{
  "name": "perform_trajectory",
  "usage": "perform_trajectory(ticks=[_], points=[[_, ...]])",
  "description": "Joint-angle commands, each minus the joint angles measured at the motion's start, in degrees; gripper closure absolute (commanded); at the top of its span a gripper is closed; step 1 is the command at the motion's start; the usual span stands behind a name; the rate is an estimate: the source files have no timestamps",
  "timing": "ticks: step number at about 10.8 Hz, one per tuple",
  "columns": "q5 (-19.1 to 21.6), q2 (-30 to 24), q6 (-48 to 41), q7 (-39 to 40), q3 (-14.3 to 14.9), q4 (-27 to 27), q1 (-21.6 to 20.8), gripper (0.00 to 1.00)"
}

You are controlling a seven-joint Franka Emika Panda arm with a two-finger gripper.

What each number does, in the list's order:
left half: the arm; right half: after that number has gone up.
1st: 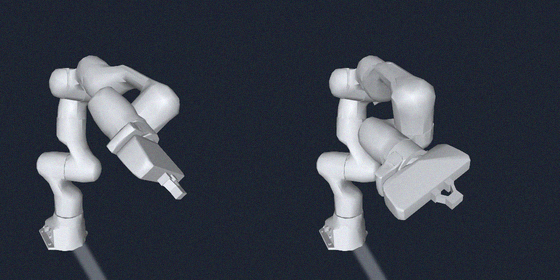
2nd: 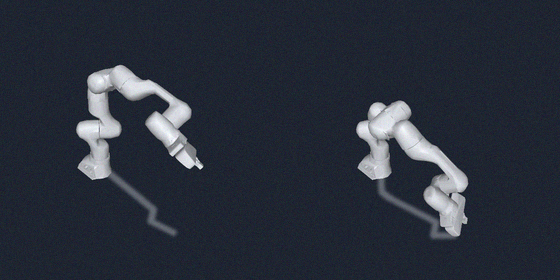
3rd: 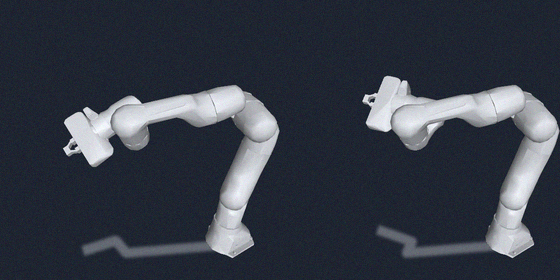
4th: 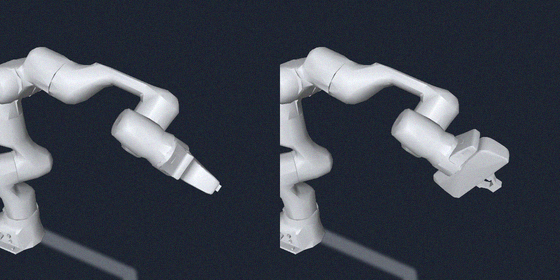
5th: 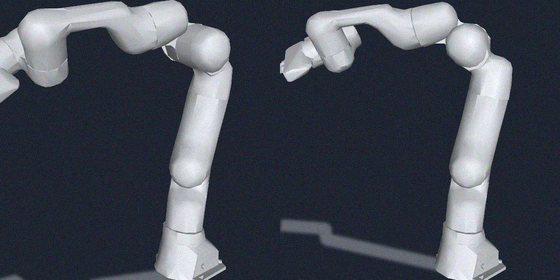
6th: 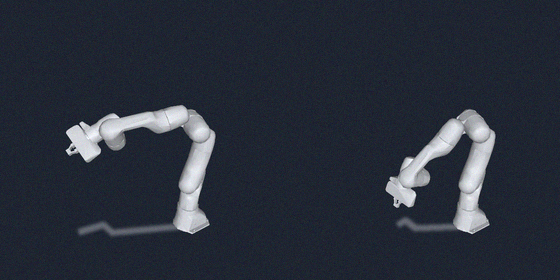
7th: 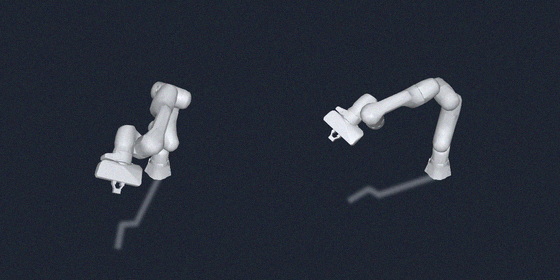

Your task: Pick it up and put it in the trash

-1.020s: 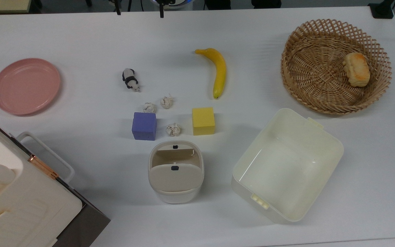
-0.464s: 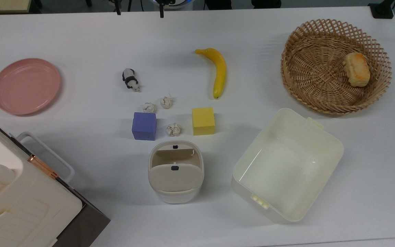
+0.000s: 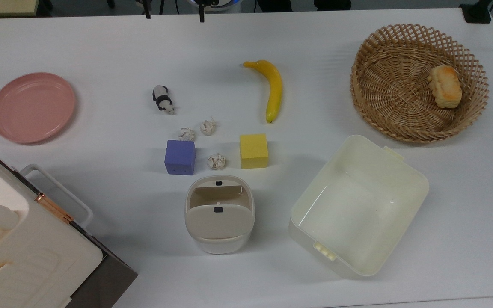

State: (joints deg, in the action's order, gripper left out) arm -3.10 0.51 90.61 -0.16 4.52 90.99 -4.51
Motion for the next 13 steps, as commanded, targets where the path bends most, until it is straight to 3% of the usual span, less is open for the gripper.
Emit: perform_trajectory(ticks=[1,13], points=[[0.8,-0.2,-0.4,1.5,0.4,-0.1,-0.1,0.00],[1.0,4.2,4.0,1.6,0.2,0.0,-0.6,0.00]])
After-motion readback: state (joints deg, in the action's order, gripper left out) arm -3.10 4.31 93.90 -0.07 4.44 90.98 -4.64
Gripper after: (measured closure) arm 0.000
